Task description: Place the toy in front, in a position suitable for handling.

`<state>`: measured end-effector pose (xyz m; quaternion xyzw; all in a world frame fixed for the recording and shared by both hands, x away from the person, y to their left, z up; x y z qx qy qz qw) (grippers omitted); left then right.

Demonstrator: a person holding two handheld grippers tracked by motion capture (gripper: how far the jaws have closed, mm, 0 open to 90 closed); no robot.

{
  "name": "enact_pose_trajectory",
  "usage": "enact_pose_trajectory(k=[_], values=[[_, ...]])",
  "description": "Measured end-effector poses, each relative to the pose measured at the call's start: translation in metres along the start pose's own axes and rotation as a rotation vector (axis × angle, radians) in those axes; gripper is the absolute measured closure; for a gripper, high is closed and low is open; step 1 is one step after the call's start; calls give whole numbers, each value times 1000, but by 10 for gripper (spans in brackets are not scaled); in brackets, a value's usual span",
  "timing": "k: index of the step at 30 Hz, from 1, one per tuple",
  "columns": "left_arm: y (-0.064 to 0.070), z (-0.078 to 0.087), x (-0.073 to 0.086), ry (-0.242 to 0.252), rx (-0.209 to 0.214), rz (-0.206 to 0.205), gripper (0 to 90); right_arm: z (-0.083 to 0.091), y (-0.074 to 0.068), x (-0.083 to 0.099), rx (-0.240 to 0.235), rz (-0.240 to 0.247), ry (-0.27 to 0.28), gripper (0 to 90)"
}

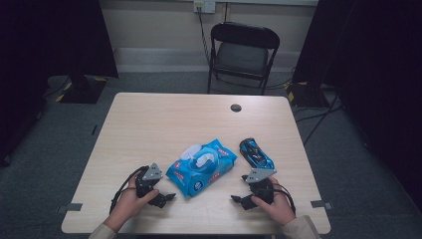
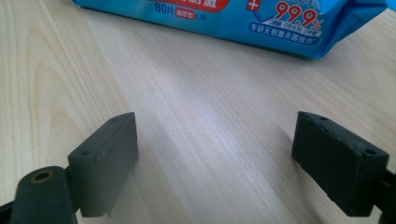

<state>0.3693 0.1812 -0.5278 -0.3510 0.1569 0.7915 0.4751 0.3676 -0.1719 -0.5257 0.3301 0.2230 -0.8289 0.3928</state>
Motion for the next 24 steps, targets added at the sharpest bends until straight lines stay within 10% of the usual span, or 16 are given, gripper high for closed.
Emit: enact_pose_trajectory(k=[16,24], values=[[3,3,1,-9,0,6,1,0,1,0,13,-20,3,145],[4,7,-4,29,23,17,163,4,-1,-21,15,-39,47,144]])
Point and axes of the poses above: each handheld gripper's, and its own axes: z roughly backward along the jaws, x roughly out of its underside, y roughly to its right, the point moved 3 cm from there along -z, roughly forward along the jaws, and after that the axes turned 8 degrees about -z, right-handed, at the moved point
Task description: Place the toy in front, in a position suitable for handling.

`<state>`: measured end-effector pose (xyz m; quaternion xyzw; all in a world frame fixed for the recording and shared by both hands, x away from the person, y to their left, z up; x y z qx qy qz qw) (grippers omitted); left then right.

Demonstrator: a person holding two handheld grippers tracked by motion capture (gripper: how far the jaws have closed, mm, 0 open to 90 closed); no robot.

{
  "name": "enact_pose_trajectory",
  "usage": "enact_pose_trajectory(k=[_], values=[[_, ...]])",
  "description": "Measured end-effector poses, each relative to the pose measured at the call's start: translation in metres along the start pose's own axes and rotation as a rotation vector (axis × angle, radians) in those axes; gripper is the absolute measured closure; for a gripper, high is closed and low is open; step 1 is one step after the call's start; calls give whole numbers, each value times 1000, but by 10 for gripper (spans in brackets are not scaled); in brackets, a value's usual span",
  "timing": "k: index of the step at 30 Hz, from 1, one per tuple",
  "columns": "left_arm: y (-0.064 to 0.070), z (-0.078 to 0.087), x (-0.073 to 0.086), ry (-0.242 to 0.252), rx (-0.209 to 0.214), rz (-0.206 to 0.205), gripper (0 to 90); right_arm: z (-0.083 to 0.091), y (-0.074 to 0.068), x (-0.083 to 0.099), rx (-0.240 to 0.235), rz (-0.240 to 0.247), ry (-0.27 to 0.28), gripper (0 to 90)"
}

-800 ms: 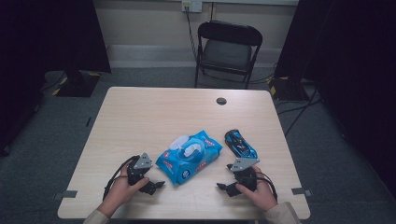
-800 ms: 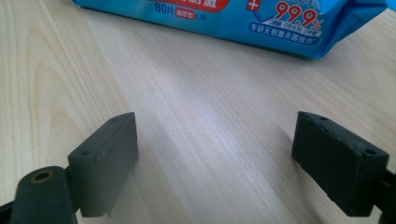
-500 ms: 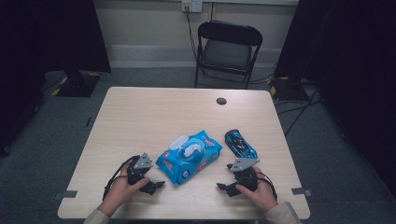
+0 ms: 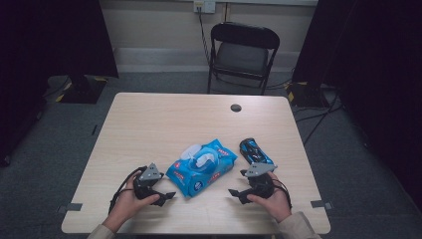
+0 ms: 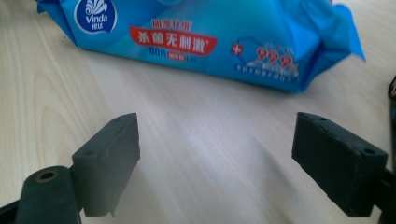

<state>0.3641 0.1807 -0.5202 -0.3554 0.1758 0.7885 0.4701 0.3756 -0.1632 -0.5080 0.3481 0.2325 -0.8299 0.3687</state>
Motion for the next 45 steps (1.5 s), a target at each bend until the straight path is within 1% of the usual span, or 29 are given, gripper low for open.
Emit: enact_pose_trajectory(k=[1,2,3,4,5,7,9,10,11,12,14,17,18,19,21,23,24,25,26,28,30,31,33,34,35,37,40,43,45], values=[[1,-1,-1,-9,-1,-7,165,-1,-1,-3,8,6,5,144],[2,-1,-2,-9,6,-6,156,-4,-2,-7,14,2,12,148],[3,-1,-3,-3,15,3,158,-6,-3,-10,15,-13,20,148],[3,-1,-3,-1,21,2,158,-8,-3,-11,11,-21,24,149],[5,-1,-4,-9,20,0,156,-11,-4,-14,6,-20,25,149],[6,0,-6,-24,16,-7,157,-17,-5,-18,34,2,11,150],[6,1,-7,-28,19,-6,158,-20,-5,-22,27,-9,22,150],[4,4,-8,-23,35,21,159,-22,-6,-24,23,-4,22,149],[4,4,-8,-23,35,21,159,-22,-6,-24,23,-4,22,149],[3,6,-10,-17,52,50,159,-24,-6,-27,26,5,19,148],[2,6,-11,-27,50,43,163,-27,-7,-29,16,-1,15,148],[3,6,-10,-29,52,39,163,-32,-7,-30,27,6,7,147],[2,6,-10,-17,49,35,165,-33,-7,-31,30,0,10,147],[2,6,-10,-17,49,35,169,-34,-7,-31,29,-5,14,150],[-2,11,-11,15,38,45,170,-37,-8,-31,21,-15,11,150],[-7,14,-14,47,33,48,170,-40,-11,-30,23,-2,6,149],[-7,14,-14,47,33,48,169,-41,-12,-30,30,5,6,149],[-10,16,-17,81,45,65,169,-42,-12,-30,29,8,6,149],[-10,14,-19,84,46,66,167,-44,-13,-31,25,3,5,147],[-9,11,-24,66,43,41,166,-46,-13,-31,35,-2,7,144],[-7,9,-26,69,49,37,166,-48,-13,-33,38,-6,14,144],[-6,5,-29,64,65,26,159,-48,-13,-33,39,-13,15,145],[-5,2,-30,53,69,11,166,-50,-12,-35,39,-19,14,145],[-5,2,-30,53,69,11,167,-50,-12,-35,39,-19,14,145],[-5,-1,-29,37,74,8,167,-52,-12,-37,43,-30,20,144],[-5,-1,-28,26,69,6,167,-54,-12,-40,41,-40,26,144],[-6,-1,-29,31,66,11,167,-58,-15,-43,41,-36,32,144],[-9,1,-29,38,55,21,168,-65,-19,-49,54,-26,34,142],[-10,2,-28,45,55,29,168,-67,-20,-50,50,-27,36,142]])
Point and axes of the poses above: each handheld gripper's, and its own axes: z roughly backward along the jaws, x roughly out of its underside, y roughly to its right, the point moved 3 cm from there along -z, roughly forward along the jaws, and after that the axes turned 8 degrees about -z, right-handed, at the moved point
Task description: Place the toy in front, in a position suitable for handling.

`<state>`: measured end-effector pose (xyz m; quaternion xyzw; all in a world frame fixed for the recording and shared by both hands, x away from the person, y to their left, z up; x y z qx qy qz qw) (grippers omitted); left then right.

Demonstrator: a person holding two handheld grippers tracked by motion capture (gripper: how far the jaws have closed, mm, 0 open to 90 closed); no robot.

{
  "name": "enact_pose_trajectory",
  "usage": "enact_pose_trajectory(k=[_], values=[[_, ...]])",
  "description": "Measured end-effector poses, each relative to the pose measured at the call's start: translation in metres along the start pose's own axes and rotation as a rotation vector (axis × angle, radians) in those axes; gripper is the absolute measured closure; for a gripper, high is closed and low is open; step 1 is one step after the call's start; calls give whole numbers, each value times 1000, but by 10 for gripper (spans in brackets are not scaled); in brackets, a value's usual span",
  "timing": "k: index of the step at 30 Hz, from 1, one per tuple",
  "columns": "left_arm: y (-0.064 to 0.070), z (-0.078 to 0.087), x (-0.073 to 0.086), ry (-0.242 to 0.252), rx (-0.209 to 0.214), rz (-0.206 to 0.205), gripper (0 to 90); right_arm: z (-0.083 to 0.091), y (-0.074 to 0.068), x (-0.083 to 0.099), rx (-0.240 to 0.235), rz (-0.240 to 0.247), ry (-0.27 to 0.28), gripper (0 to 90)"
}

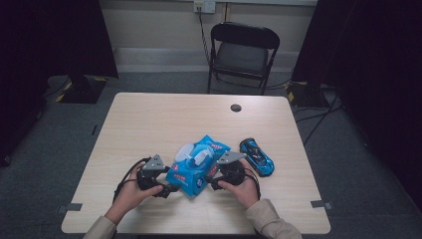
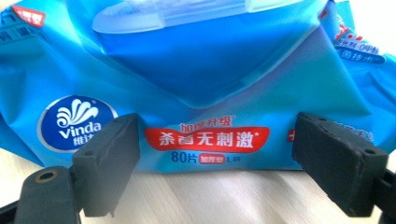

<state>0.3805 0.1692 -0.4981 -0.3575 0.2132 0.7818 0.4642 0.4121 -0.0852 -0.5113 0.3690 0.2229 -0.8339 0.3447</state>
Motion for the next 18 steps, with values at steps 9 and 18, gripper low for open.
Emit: enact_pose_trajectory(k=[9,18], values=[[-5,4,3,-9,-10,11,175,-11,-6,-7,-1,3,9,142],[-13,12,13,-43,-31,41,176,-26,-15,-17,6,4,12,141]])
Point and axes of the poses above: each handheld gripper's, and its own axes: z roughly backward along the jaws, x roughly out of its underside, y roughly to its right, the point moved 3 cm from there along -z, roughly forward along the jaws, and after that the axes turned 8 degrees about -z, right-handed, at the moved point
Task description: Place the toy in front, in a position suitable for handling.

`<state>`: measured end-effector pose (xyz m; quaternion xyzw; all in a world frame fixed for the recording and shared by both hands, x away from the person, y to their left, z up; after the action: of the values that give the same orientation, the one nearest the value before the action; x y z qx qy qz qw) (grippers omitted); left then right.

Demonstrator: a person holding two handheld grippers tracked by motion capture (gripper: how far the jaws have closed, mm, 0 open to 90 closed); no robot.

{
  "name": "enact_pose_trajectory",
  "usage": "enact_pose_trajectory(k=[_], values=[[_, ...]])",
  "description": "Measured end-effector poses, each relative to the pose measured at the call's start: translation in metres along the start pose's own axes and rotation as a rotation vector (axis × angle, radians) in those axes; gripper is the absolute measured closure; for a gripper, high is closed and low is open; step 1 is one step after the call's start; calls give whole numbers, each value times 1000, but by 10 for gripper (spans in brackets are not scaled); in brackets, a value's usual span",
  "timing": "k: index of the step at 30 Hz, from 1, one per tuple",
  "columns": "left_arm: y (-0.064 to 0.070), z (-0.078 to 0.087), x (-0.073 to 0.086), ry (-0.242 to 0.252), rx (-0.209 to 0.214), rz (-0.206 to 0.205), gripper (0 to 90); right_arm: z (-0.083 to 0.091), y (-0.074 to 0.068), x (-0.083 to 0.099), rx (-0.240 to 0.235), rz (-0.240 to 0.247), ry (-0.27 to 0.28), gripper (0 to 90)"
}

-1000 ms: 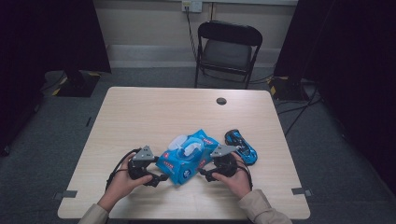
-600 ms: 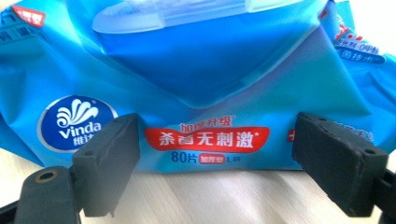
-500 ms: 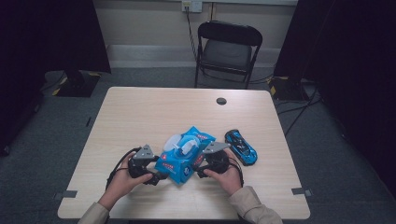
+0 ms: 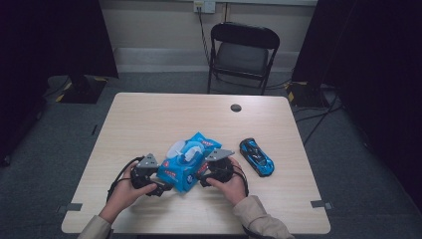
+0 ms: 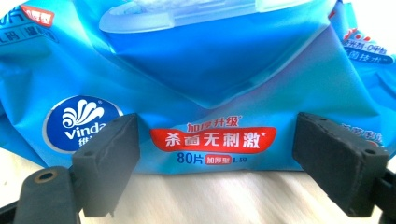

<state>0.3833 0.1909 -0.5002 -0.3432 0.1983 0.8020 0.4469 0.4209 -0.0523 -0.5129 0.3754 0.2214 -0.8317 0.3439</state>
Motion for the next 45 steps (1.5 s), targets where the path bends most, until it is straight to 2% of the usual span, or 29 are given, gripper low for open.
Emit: enact_pose_trajectory(k=[4,10,17,19,23,30,35,39,43,45], values=[[-6,6,4,10,-16,19,176,-8,-3,-5,4,-4,14,141],[-14,12,7,13,-54,34,169,-18,-6,-13,-2,4,3,140],[-29,21,17,36,-79,88,179,-36,-11,-26,-11,17,7,139],[-31,23,19,35,-81,92,181,-39,-12,-28,-13,16,11,139],[-36,33,27,25,-86,135,181,-47,-17,-32,-11,17,15,138],[-34,37,37,-39,-142,111,153,-59,-20,-40,-8,9,16,133],[-38,44,46,-57,-148,166,168,-68,-23,-45,-26,-14,20,135],[-39,48,51,-51,-136,166,185,-70,-28,-45,-34,22,20,143],[-34,54,49,-69,-161,147,191,-67,-29,-43,-36,49,3,144],[-31,59,45,-54,-162,139,198,-64,-28,-42,-39,59,6,144]])
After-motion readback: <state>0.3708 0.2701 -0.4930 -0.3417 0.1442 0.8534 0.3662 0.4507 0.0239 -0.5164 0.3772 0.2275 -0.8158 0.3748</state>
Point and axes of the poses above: each handheld gripper's, and its own axes: z roughly backward along the jaws, x roughly out of its underside, y roughly to its right, the point moved 3 cm from there along -z, roughly forward along the jaws, and after that the axes turned 8 degrees about -z, right-handed, at the moved point
